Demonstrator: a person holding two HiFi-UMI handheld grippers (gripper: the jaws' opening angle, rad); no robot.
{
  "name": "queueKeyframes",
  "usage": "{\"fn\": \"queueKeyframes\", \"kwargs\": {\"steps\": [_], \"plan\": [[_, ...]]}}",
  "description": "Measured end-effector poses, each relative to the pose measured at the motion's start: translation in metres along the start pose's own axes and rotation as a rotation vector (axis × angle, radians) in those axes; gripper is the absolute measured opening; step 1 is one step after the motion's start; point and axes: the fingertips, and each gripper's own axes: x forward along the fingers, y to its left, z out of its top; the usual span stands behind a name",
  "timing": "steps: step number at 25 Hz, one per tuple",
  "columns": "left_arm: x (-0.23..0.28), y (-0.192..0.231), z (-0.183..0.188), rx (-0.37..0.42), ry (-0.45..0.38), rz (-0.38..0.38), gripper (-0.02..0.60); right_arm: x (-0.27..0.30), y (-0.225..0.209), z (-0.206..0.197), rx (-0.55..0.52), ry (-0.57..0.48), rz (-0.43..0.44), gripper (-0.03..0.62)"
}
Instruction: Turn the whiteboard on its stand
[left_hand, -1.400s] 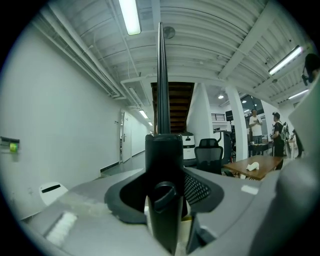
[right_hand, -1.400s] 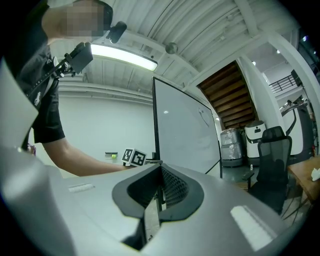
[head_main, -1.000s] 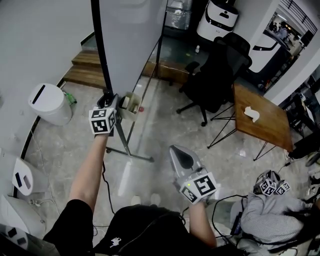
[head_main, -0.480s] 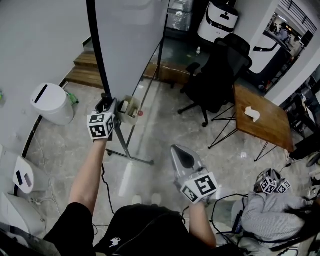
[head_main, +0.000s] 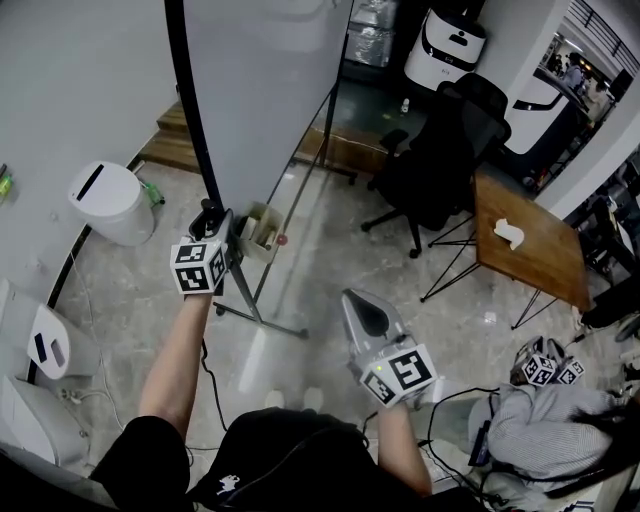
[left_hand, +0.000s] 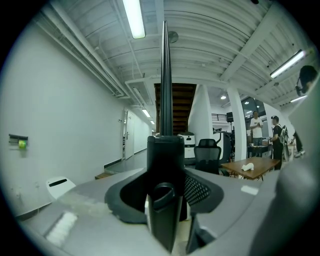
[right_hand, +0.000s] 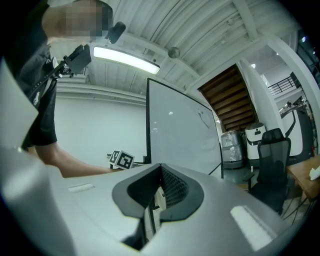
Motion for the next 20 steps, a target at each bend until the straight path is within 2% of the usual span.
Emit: {"fn": "queueKeyframes", "kwargs": {"steps": [10, 20], "plan": [[-0.035, -0.007, 0.001, 0.008, 0.006, 0.001, 0.193, -0.005, -0.020, 0.007, 0.002, -0.002, -0.013, 0.008], [-0.036, -0.007, 0.003, 0.022, -0.002, 0.004, 0.195, 0.001, -0.028, 0.009, 0.005, 0.001, -0.005, 0.008]]}}
